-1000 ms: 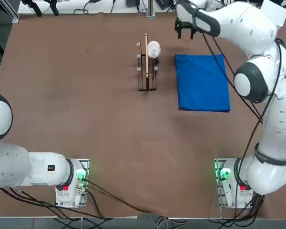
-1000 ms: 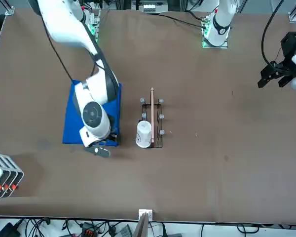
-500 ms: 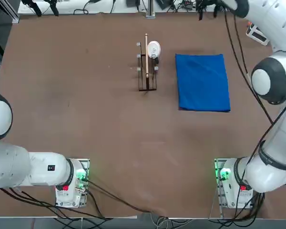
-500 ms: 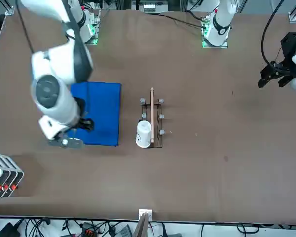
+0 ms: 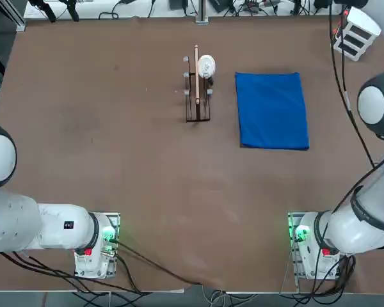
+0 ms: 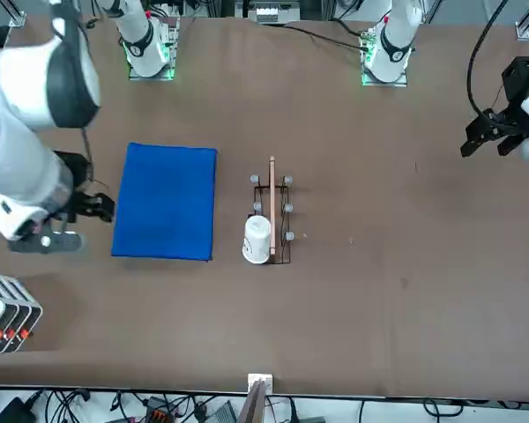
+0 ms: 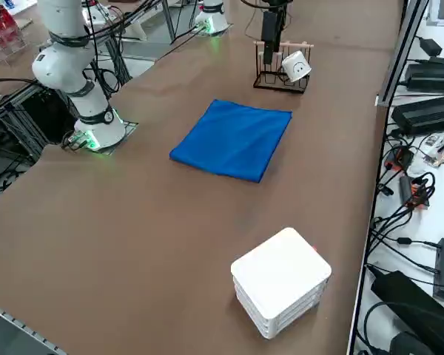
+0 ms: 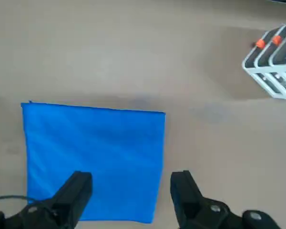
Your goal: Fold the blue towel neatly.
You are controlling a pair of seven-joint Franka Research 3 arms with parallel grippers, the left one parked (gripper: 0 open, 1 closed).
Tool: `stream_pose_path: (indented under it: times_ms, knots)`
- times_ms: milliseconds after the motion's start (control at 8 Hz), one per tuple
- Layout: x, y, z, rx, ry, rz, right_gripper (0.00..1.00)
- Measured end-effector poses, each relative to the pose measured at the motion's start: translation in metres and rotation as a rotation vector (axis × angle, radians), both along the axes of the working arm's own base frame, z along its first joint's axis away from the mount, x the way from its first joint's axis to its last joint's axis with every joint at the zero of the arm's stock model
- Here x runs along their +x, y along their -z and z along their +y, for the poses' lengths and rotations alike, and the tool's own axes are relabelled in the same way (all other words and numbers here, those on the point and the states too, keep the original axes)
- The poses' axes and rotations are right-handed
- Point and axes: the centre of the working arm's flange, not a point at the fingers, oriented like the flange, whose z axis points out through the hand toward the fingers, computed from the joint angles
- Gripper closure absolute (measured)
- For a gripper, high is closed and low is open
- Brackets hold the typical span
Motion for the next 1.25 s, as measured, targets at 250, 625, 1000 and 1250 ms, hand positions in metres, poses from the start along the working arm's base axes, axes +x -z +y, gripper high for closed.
stream_pose_path:
  times_ms: [250, 625, 1000, 1250]
  knots:
    - [-0.014, -0.021, -0.036, 0.034, -0.001, 0.002, 0.00]
    - [-0.041, -0.045, -0.085, 0.101, 0.056, -0.007, 0.00]
    - [-0.075, -0.078, -0.093, 0.143, 0.057, -0.007, 0.00]
    - [-0.098, -0.083, -0.114, 0.149, 0.031, 0.005, 0.00]
